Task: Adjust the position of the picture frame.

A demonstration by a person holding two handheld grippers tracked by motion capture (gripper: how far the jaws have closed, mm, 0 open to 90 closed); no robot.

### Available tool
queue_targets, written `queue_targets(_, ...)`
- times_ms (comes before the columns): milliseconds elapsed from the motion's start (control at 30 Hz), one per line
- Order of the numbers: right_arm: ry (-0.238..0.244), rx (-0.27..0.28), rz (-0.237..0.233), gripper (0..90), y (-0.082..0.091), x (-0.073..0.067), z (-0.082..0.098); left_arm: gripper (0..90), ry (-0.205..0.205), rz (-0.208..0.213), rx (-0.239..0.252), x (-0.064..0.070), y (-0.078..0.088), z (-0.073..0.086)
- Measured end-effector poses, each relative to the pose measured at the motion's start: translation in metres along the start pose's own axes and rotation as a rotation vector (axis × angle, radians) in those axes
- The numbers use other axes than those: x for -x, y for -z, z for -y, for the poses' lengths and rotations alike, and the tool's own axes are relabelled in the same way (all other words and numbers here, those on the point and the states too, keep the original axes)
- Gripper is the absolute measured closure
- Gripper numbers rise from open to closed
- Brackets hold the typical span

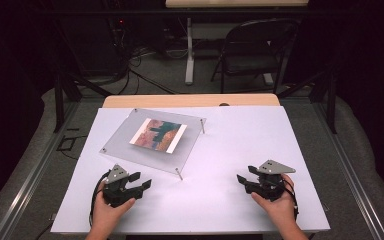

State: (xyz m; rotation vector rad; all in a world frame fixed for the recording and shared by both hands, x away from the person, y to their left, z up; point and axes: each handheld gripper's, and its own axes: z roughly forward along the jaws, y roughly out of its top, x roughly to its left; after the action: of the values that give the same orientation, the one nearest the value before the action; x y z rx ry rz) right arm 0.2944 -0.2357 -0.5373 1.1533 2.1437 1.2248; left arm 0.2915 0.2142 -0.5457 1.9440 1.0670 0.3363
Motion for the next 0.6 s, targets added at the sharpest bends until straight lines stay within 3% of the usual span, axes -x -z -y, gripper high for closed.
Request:
queue_targets(367,-0.015,0.003,0.007,42.6,-0.002,-0.003,-0.002,38.9,0.023,0.021,0.012,0.008,0.0,0.001)
queue_targets(600,-0.037,-0.001,-0.009,46.8,-0.001,-0.003,-0.002,43.3,0.003,0.037,0.003,0.016,-0.003,0.0)
